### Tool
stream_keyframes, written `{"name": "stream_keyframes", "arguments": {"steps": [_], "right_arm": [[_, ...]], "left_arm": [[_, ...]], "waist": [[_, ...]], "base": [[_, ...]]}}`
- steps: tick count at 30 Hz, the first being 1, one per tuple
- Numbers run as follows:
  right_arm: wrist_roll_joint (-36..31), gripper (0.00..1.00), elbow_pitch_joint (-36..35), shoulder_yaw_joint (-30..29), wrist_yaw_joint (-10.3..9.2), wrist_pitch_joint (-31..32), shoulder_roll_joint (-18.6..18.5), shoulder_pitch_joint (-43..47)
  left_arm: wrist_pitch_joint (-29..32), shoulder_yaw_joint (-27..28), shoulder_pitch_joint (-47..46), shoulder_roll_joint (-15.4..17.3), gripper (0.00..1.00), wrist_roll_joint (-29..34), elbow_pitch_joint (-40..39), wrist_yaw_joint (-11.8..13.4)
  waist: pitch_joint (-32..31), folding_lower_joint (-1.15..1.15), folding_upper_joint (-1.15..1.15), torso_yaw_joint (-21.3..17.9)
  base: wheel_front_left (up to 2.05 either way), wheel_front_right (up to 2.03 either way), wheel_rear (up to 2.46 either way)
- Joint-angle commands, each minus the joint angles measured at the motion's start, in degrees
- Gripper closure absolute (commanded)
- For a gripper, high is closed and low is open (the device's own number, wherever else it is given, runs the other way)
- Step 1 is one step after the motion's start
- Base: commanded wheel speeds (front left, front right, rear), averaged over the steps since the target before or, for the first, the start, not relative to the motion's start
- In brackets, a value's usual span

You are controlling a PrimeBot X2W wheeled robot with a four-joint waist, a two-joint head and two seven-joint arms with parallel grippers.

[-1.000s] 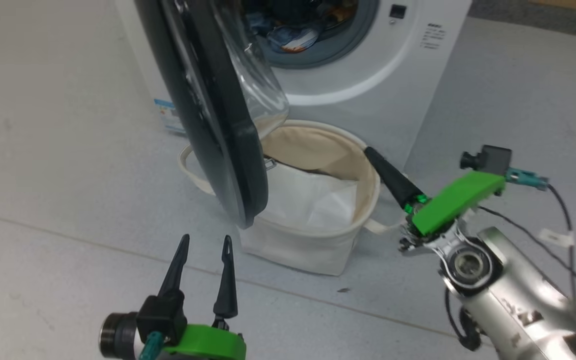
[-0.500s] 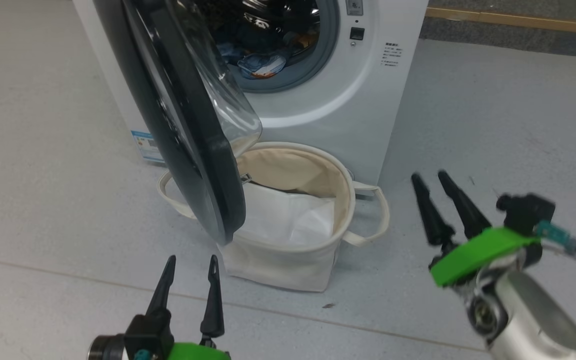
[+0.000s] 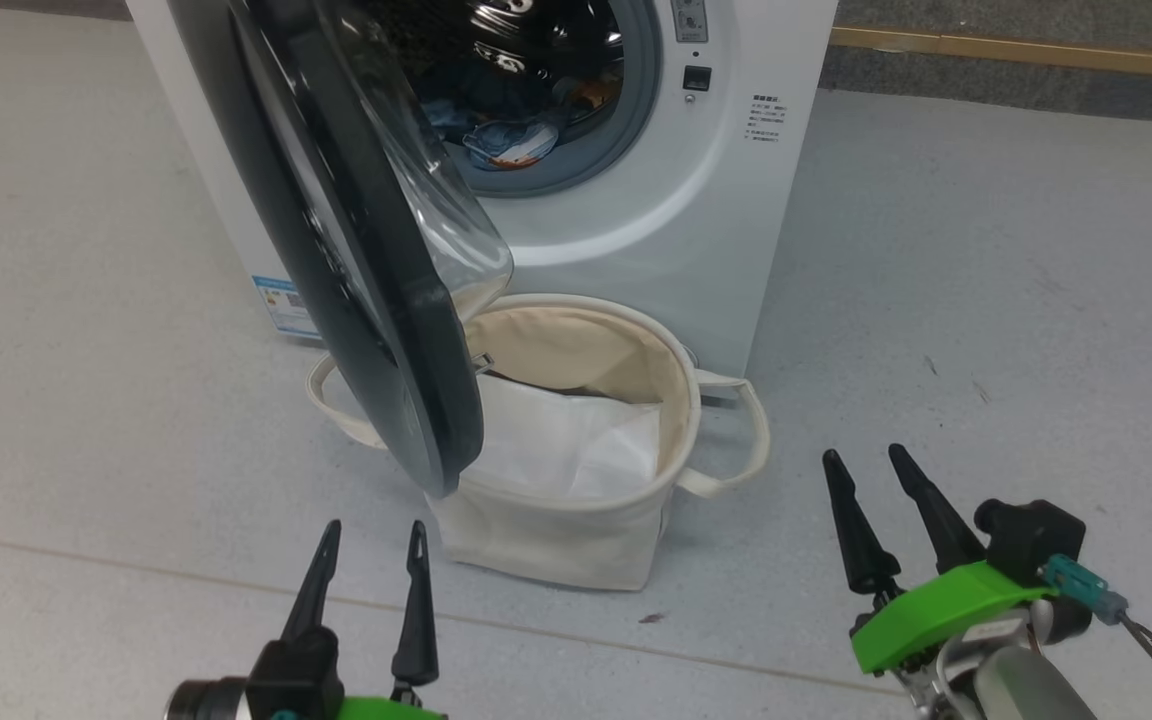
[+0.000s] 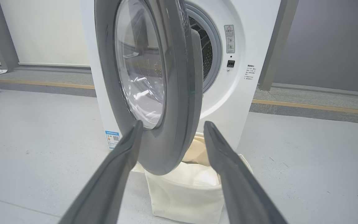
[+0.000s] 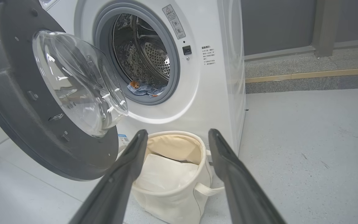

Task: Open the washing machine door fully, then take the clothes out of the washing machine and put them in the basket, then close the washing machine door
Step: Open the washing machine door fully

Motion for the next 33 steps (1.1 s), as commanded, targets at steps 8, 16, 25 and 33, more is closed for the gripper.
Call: {"name": "stream_keyframes", "arguments": {"steps": [8,16,25,33], "right_arm": [[-2.5,0.00,-3.4,-0.6,0.06,-0.7,1.5,-0.3],[-3.0,0.00,-3.6,-0.7,0.06,-0.7,2.0,-0.7],[-3.2,0.00,-3.4,-0.8,0.06,-0.7,2.2,-1.1],[-2.6,0.00,-3.5,-1.1,0.06,-0.7,2.6,-1.8]], "left_arm": [[-0.7,2.7,-1.2,0.2,0.00,1.3,-2.0,0.3],[-0.7,2.0,-1.8,0.2,0.00,0.8,-2.0,0.6],[-0.7,1.7,-2.3,0.2,0.00,0.5,-2.1,0.9],[-0.7,1.4,-2.9,0.2,0.00,-0.1,-3.4,0.7]], "waist": [[0.4,0.00,0.00,0.0],[1.1,0.00,0.00,0.5],[1.5,0.00,0.00,0.6],[2.6,0.00,0.00,0.4]], "base": [[0.00,0.00,0.00],[0.00,0.00,0.00],[0.00,0.00,0.00],[0.00,0.00,0.00]]}}
